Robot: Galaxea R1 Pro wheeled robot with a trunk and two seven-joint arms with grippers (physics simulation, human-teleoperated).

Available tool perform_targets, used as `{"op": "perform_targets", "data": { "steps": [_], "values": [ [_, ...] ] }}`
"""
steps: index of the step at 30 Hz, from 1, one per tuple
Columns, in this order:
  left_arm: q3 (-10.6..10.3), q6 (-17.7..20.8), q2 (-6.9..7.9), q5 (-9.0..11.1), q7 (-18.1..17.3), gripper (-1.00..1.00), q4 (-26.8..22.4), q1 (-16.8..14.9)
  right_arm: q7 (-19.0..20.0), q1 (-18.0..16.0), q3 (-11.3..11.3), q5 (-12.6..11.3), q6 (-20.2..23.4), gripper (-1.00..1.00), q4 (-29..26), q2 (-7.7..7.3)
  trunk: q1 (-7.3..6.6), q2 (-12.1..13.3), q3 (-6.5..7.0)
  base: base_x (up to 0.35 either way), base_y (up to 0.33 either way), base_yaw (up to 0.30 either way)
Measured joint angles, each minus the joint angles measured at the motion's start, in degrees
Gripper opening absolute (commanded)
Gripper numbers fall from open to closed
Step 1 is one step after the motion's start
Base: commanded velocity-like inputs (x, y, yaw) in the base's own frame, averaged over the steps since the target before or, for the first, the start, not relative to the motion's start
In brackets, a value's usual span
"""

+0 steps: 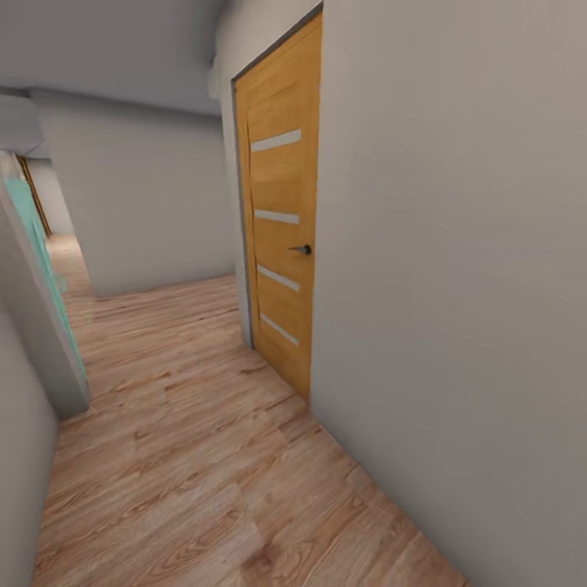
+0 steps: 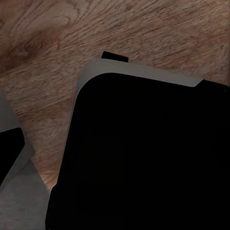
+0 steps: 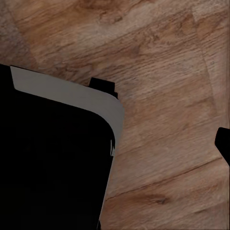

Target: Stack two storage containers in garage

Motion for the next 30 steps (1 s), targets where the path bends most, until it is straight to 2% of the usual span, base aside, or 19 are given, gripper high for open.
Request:
{"op": "perform_targets", "data": {
  "steps": [6, 30],
  "values": [
    [0.1, -0.1, 0.00, 0.0, 0.0, 1.00, -0.2, 0.0, -0.2, 0.0, -0.3, 0.1, 0.0, 1.00, 0.0, -0.25, 0.02, 0.0, 0.04, 0.116, 0.000, 0.295],
    [0.0, -0.1, 0.03, 0.0, 0.0, 1.00, -0.2, 0.0, -0.4, 0.0, -0.5, -0.1, -0.4, 1.00, 0.0, -0.38, 0.03, 0.0, 0.10, 0.003, 0.000, 0.300]
  ]
}}
